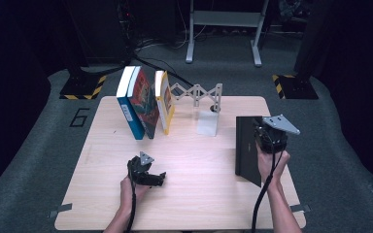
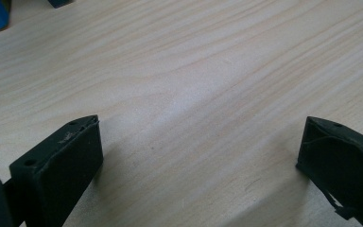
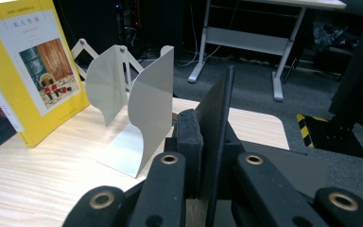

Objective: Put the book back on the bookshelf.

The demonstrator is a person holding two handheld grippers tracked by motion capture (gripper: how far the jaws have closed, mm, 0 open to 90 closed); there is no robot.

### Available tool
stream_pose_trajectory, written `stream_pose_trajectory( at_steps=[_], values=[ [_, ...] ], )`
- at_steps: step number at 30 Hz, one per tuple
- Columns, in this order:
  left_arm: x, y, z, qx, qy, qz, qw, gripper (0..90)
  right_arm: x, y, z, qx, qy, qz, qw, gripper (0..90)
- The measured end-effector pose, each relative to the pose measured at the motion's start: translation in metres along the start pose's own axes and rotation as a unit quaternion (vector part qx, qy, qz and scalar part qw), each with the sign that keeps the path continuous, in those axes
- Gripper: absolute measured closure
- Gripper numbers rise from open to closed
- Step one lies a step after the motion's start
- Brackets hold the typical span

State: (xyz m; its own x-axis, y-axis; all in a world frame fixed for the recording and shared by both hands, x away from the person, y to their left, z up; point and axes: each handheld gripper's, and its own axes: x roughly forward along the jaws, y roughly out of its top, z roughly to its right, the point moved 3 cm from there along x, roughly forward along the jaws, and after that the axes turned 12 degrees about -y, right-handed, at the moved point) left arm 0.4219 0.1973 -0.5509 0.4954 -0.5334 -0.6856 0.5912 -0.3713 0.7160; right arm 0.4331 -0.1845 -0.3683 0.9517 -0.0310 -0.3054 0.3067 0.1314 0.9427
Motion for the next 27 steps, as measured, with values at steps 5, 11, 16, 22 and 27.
stream_pose_trajectory(
  at_steps=[5,11,16,22,27],
  values=[
    [0.000,0.000,0.000,0.001,0.000,0.000,1.0000,0.5,-0.013,-0.009,0.004,0.011,0.000,0.024,0.9996,85.9],
    [0.000,0.000,0.000,0.001,0.000,0.000,1.0000,0.6,-0.029,-0.017,0.013,0.021,0.003,0.029,0.9993,85.6],
    [0.000,0.000,0.000,0.000,0.000,0.000,1.0000,0.5,-0.043,-0.027,0.026,0.036,0.025,0.020,0.9988,85.6],
    [0.000,0.000,0.000,0.000,0.000,0.000,1.0000,0.6,-0.064,-0.041,0.038,0.036,0.062,0.002,0.9974,85.7],
    [0.001,0.000,0.000,0.000,0.004,0.004,1.0000,0.6,-0.070,-0.045,0.035,0.027,0.077,0.008,0.9966,85.9]
  ],
)
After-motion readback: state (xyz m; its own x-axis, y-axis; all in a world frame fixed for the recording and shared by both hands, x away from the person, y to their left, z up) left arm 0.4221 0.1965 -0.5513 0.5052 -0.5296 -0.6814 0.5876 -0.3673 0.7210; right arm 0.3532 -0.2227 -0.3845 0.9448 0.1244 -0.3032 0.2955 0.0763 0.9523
